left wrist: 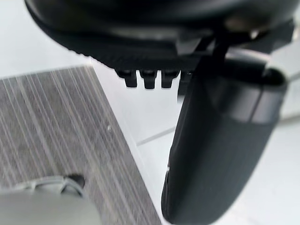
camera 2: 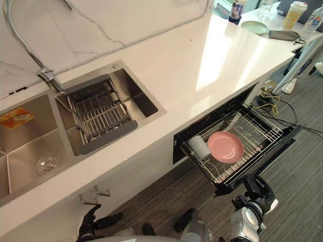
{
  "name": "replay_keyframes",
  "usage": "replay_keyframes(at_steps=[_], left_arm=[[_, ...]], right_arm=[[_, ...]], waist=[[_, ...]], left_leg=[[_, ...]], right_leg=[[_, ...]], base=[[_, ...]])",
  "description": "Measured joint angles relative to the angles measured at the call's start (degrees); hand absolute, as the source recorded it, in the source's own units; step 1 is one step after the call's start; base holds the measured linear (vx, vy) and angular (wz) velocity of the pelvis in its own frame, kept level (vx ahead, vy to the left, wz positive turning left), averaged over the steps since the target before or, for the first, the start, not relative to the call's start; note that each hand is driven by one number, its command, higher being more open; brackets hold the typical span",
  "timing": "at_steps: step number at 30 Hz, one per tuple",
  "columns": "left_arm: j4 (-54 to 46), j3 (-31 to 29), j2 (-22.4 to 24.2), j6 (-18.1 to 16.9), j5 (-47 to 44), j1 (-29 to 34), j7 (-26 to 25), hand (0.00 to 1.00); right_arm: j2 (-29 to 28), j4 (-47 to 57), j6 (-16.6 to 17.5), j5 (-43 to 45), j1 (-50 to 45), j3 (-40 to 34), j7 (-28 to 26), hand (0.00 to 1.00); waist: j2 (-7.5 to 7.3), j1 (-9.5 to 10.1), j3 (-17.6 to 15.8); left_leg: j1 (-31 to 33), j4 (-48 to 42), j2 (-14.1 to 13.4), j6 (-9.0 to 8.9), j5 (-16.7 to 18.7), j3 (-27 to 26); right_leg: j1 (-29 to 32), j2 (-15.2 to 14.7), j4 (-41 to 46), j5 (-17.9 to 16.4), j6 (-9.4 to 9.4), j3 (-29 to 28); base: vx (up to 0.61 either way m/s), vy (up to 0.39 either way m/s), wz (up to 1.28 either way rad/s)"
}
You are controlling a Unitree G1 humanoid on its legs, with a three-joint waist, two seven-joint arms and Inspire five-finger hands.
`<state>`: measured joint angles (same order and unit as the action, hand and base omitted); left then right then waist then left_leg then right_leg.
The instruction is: Walk over to the sink, pick up the cup, carry it to the dishwasher, place the cup inside the dishwasher, then close the dishwasher door
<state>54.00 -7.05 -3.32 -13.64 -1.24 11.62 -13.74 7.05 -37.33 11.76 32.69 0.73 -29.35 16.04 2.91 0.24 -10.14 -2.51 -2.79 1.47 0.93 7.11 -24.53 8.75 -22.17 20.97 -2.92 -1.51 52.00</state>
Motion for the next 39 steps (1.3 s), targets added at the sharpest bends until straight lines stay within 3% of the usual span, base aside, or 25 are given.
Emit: replay_keyframes(at_steps=[5,9,15,16,18,20,28,30,33,36,38,39], left_arm=[[0.9,2.3,0.5,-0.3,0.0,-0.1,-0.4,1.0],[1.6,4.3,0.9,-1.5,0.1,-0.1,-1.0,1.0],[2.3,6.4,2.3,-1.9,0.2,-0.1,-1.0,1.0],[2.5,6.4,2.5,-1.9,0.4,0.0,-0.9,1.0],[2.6,6.4,2.6,-1.9,0.8,0.9,-0.9,1.0],[2.7,6.4,2.8,-2.1,1.1,1.1,-0.9,1.0],[2.7,6.3,2.8,-3.1,1.4,0.9,-1.3,1.0],[2.7,6.2,2.8,-3.1,1.2,0.8,-1.3,1.0],[2.9,4.3,2.7,-3.0,-1.0,0.8,-1.0,1.0],[3.4,1.3,2.0,-1.3,-3.9,1.0,1.6,1.0],[4.6,-0.5,1.3,-0.8,-6.0,1.0,4.8,1.0],[4.9,-0.7,1.1,-0.6,-6.4,0.8,5.4,1.0]], right_arm=[[3.0,-2.4,3.0,4.0,5.2,1.0,-4.2,0.0],[5.7,-6.3,3.3,6.1,11.7,2.7,-4.7,0.0],[13.0,-13.5,-1.0,6.5,23.8,9.9,-7.1,0.0],[13.3,-14.4,-2.1,6.5,25.7,12.3,-7.9,1.0],[12.8,-15.9,-1.8,6.3,26.2,12.0,-8.1,1.0],[13.7,-16.5,-3.7,3.9,26.4,15.4,-9.9,1.0],[12.5,-10.0,-3.7,-5.4,23.8,20.0,-9.1,1.0],[11.4,-2.6,-2.5,-8.7,18.0,22.1,-8.5,1.0],[7.7,6.5,3.2,-18.0,6.2,26.6,-7.9,1.0],[2.5,1.2,4.5,-23.3,-3.0,27.5,-8.2,1.0],[1.6,-12.7,4.8,-26.4,-5.7,26.2,-10.4,1.0],[1.3,-16.2,4.8,-27.3,-6.2,25.3,-11.0,1.0]], waist=[[3.14,0.32,-1.7],[5.32,0.85,-1.9],[9.21,3.6,-2.8],[9.55,3.93,-3.0],[9.78,3.84,-2.9],[10.14,4.06,-3.1],[9.46,4.16,-3.9],[9.16,4.02,-4.1],[7.62,3.47,-4.4],[4.75,3.07,-3.1],[2.89,2.29,-2.2],[2.68,2.14,-2.3]], left_leg=[[0.0,1.8,2.7,0.26,-1.8,4.2],[0.4,3.1,4.0,0.9,-3.8,7.4],[1.0,3.8,5.0,1.76,-6.5,10.6],[1.3,4.0,5.0,1.59,-6.8,11.0],[1.5,4.1,4.8,1.39,-7.2,11.4],[1.9,4.1,4.5,1.21,-7.4,11.5],[3.9,3.5,2.1,0.01,-8.2,10.5],[3.8,3.4,1.1,-0.19,-8.1,9.8],[3.3,3.4,-0.6,-1.18,-7.3,7.8],[1.7,3.6,-2.5,-1.75,-5.7,5.7],[-0.1,4.7,-3.0,-2.01,-5.6,4.8],[-0.7,4.7,-3.0,-2.07,-5.4,4.9]], right_leg=[[-1.1,-4.9,3.9,-1.1,0.28,3.9],[-2.0,-7.7,6.5,-2.5,0.39,7.1],[-2.5,-10.5,9.9,-4.5,-0.03,10.1],[-2.5,-10.6,10.3,-4.9,-0.18,10.6],[-2.5,-10.6,10.7,-5.5,-0.4,11.0],[-2.4,-10.4,10.8,-5.8,-0.69,11.2],[-0.4,-6.8,8.6,-6.1,-1.49,10.7],[-0.3,-4.9,7.5,-6.0,-1.64,10.2],[0.4,-2.1,6.0,-5.8,-1.84,8.1],[0.2,0.4,5.1,-5.7,-1.67,5.1],[-0.4,1.1,5.4,-5.7,-1.6,4.4],[-0.9,1.1,5.5,-5.6,-1.55,4.4]], base=[[-0.01,0.042,0.43],[0.03,0.008,0.49],[0.02,-0.03,0.3],[0.0,-0.054,0.19],[0.0,-0.059,0.11],[-0.02,-0.069,0.03],[0.01,-0.069,-0.06],[0.07,-0.084,-0.2],[0.09,-0.081,-0.41],[0.11,-0.082,-0.43],[0.11,-0.051,-0.22],[0.1,-0.03,-0.19]])
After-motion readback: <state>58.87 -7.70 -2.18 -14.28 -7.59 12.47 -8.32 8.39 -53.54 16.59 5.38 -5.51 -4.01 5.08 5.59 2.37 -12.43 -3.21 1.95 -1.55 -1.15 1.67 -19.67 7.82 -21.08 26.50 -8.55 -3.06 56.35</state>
